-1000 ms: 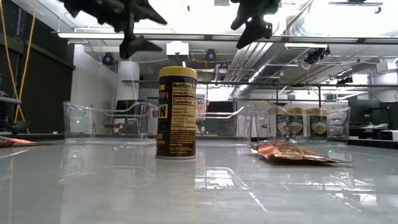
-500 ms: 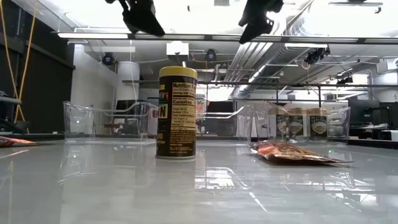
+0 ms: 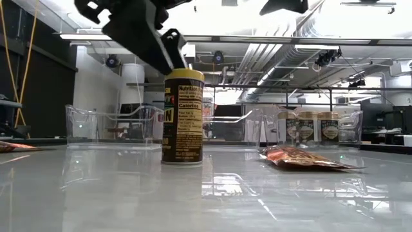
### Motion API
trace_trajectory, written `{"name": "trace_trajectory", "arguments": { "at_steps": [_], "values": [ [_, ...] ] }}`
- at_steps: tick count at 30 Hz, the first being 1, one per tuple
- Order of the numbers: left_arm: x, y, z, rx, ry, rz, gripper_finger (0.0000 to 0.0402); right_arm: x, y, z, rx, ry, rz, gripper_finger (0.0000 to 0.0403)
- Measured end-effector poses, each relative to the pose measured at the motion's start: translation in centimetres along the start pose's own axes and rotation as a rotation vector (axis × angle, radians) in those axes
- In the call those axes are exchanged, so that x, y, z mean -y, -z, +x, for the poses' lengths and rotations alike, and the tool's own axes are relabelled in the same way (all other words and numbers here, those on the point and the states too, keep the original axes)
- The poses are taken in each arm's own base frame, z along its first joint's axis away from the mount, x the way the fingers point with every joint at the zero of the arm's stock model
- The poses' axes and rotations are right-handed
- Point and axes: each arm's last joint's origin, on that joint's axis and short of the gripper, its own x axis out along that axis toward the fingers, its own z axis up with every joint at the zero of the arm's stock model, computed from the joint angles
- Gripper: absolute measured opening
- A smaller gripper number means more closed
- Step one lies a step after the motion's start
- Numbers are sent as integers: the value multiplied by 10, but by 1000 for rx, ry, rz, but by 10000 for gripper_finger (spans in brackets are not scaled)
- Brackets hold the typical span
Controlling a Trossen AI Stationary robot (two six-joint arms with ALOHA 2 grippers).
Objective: Sort spices by type
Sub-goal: Put the middle yellow seasoning bottle into the left transparent bin
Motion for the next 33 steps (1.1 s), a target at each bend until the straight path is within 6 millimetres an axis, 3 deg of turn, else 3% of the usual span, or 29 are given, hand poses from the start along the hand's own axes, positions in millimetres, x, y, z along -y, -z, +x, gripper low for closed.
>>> {"name": "trace_trajectory", "arguments": {
  "at_steps": [4,10,14,18,24,27,30,33],
  "values": [
    [1,-1,12,16,2,-47,300,-12,10,-3,32,15,54,307],
    [5,13,37,-94,17,-69,300,-22,19,-6,57,5,51,307],
    [6,9,42,-54,15,-121,300,-26,22,-8,72,13,54,307],
    [4,7,42,-27,-27,-150,289,-27,24,-8,74,18,24,307],
    [4,8,42,-38,-36,-148,193,-26,25,-8,67,29,-32,307],
    [-2,8,40,-36,-45,-164,187,-26,24,-8,66,31,-75,307],
    [-17,5,28,-23,-77,-218,187,-25,25,-8,62,37,-127,307],
    [-40,1,0,17,-151,-266,187,-23,26,-11,47,53,-192,307]
  ]
}}
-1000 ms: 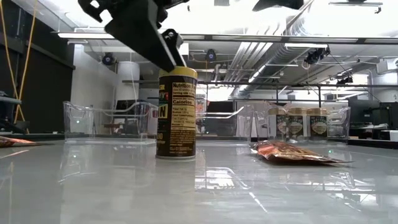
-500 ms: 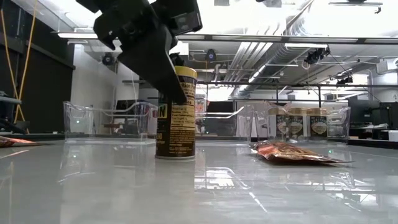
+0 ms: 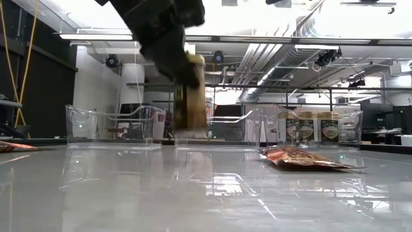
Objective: Sort spices by type
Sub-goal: Put the middle yellow seasoning bottle into the left transparent bin
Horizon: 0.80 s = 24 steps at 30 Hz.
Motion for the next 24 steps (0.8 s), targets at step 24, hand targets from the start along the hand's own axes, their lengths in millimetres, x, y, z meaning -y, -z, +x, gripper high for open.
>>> {"name": "trace_trajectory", "arguments": {
  "at_steps": [24],
  "values": [
    [-289,103,-142,-229,-837,-953,187,76,-49,-5,242,312,116,307]
  ]
}}
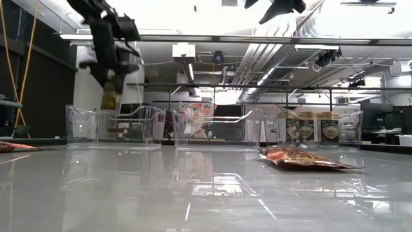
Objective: Sort spices by type
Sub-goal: Put the middle yellow seasoning bottle into the left transparent bin
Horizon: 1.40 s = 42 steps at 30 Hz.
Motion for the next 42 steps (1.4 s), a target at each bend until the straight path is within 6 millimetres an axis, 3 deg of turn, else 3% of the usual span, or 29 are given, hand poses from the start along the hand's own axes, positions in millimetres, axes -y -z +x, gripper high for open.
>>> {"name": "trace_trajectory", "arguments": {
  "at_steps": [4,7,14,22,30,42],
  "values": [
    [-3,-7,31,-61,57,-4,187,3,-7,3,37,-11,88,307],
    [-4,-3,42,-143,67,15,187,5,-7,5,27,-11,145,307],
    [-16,24,62,-140,18,-92,187,6,-7,5,26,-5,149,307],
    [-18,26,62,-14,-14,-233,189,9,-7,6,5,3,79,307],
    [-18,25,62,-1,-31,-264,237,11,-6,8,-28,-25,4,307],
    [-18,24,62,6,-34,-284,244,13,0,7,-107,-53,-89,307]
  ]
}}
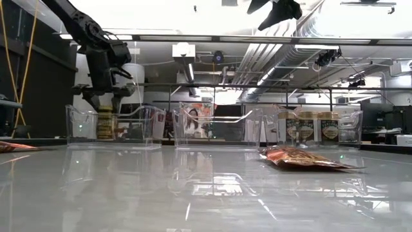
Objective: Sort spices by type
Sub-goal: Put the middle yellow seasoning bottle into the left transparent bin, then put the left yellow seasoning into the left transparent bin
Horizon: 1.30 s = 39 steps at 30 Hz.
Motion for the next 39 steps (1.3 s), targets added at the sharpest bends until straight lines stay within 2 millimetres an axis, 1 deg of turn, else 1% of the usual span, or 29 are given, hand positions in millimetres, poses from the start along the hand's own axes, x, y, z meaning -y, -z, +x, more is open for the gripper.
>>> {"name": "trace_trajectory", "arguments": {
  "at_steps": [8,15,22,26,30,36,39],
  "values": [
    [0,0,0,-2,3,-5,245,0,1,0,-13,-14,-8,307],
    [2,-5,-3,18,15,14,245,0,1,0,-13,-15,-9,307],
    [1,-5,-3,13,13,90,246,0,1,0,-13,-15,-2,307],
    [1,-6,-3,20,10,90,248,0,1,0,-13,-15,2,307],
    [2,-7,-4,30,12,87,268,0,1,0,-13,-15,2,307],
    [1,-6,-4,23,10,86,314,0,1,0,-13,-15,2,307],
    [3,-12,-8,29,25,74,328,0,1,0,-13,-15,2,307]
  ]
}}
